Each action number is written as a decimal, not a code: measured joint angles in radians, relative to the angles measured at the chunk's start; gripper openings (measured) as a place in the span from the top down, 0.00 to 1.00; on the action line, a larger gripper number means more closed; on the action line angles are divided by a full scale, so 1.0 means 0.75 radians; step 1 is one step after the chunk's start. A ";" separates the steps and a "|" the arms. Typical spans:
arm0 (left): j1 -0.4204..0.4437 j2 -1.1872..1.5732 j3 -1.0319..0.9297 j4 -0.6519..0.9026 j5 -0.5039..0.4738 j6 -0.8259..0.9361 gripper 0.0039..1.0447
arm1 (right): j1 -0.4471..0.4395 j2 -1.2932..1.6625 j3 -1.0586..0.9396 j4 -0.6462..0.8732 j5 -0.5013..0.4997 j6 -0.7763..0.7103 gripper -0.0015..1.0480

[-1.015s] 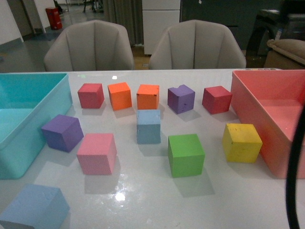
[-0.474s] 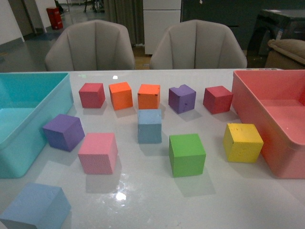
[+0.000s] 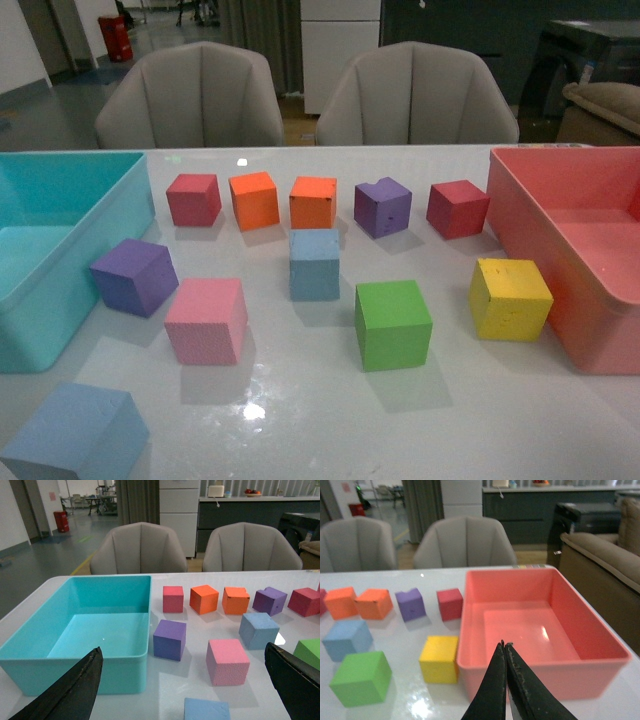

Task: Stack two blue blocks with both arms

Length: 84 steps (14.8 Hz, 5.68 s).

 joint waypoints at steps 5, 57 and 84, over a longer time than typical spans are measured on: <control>0.000 0.000 0.000 -0.001 0.000 0.000 0.06 | -0.010 -0.230 -0.024 -0.186 -0.011 -0.001 0.98; -0.112 2.108 0.503 0.586 0.170 0.020 0.06 | -0.010 -1.086 -0.024 -1.035 -0.015 -0.002 0.06; -0.615 2.713 1.680 0.088 0.004 0.143 0.51 | -0.010 -1.086 -0.024 -1.036 -0.015 -0.002 0.06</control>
